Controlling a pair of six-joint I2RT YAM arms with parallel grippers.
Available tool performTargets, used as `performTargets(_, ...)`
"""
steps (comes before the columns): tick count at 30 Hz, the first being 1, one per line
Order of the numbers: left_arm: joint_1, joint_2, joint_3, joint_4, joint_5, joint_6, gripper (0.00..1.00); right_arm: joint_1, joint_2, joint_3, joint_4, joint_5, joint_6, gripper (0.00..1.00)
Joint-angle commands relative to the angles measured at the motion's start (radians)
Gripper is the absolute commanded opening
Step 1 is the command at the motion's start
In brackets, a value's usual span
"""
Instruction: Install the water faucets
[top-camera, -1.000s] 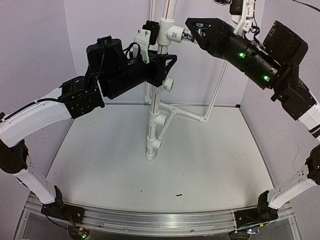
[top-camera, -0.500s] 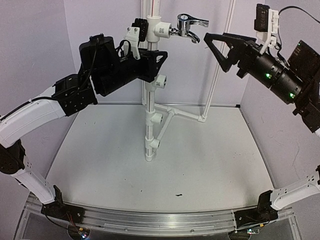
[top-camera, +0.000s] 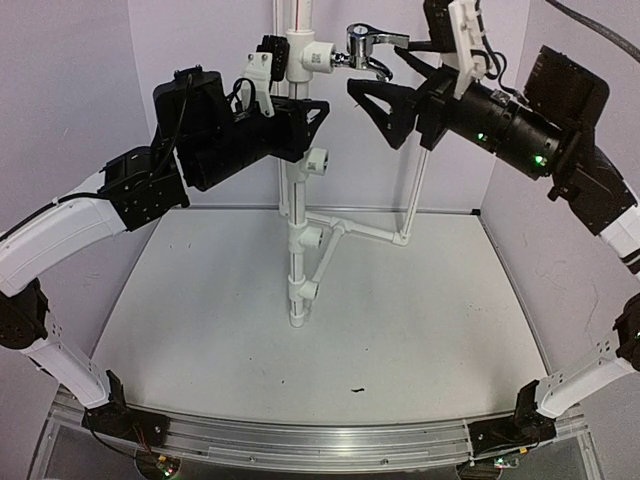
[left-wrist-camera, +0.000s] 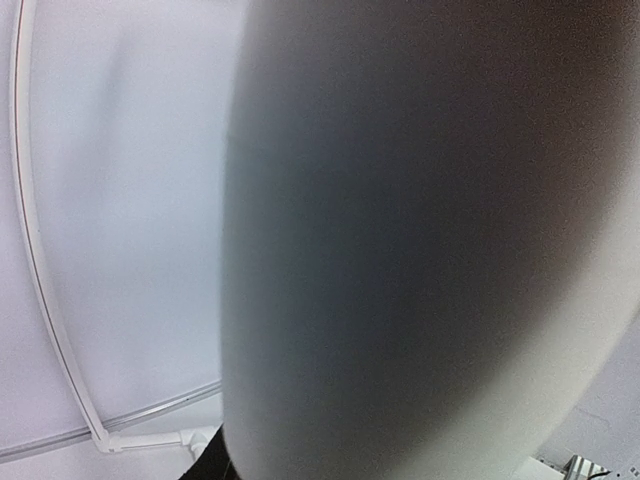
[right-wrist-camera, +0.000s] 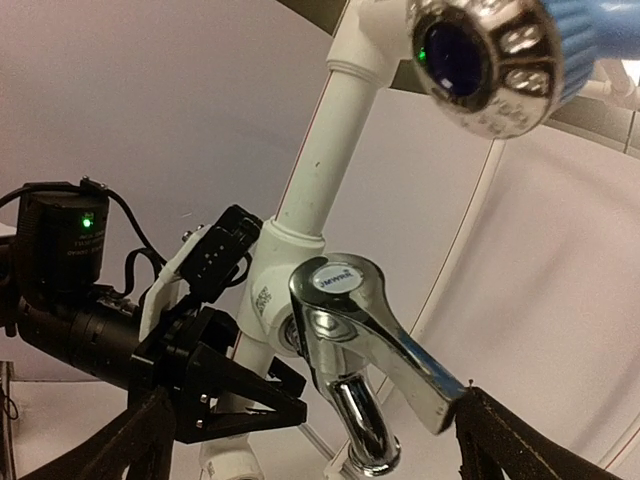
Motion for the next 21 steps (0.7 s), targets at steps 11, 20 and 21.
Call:
performTargets(11, -0.03, 0.055, -0.116, -0.337, 0.111, -0.288, 0.0, -0.011, 0.022, -0.024, 0.198, -0.001, 0.18, 0.68)
performTargets(20, -0.031, 0.049, -0.126, -0.337, 0.141, -0.275, 0.0, -0.012, 0.051, -0.017, 0.255, -0.064, 0.34, 0.54)
performTargets(21, -0.03, 0.051, -0.124, -0.337, 0.144, -0.274, 0.0, -0.012, 0.054, -0.015, 0.261, -0.072, 0.366, 0.51)
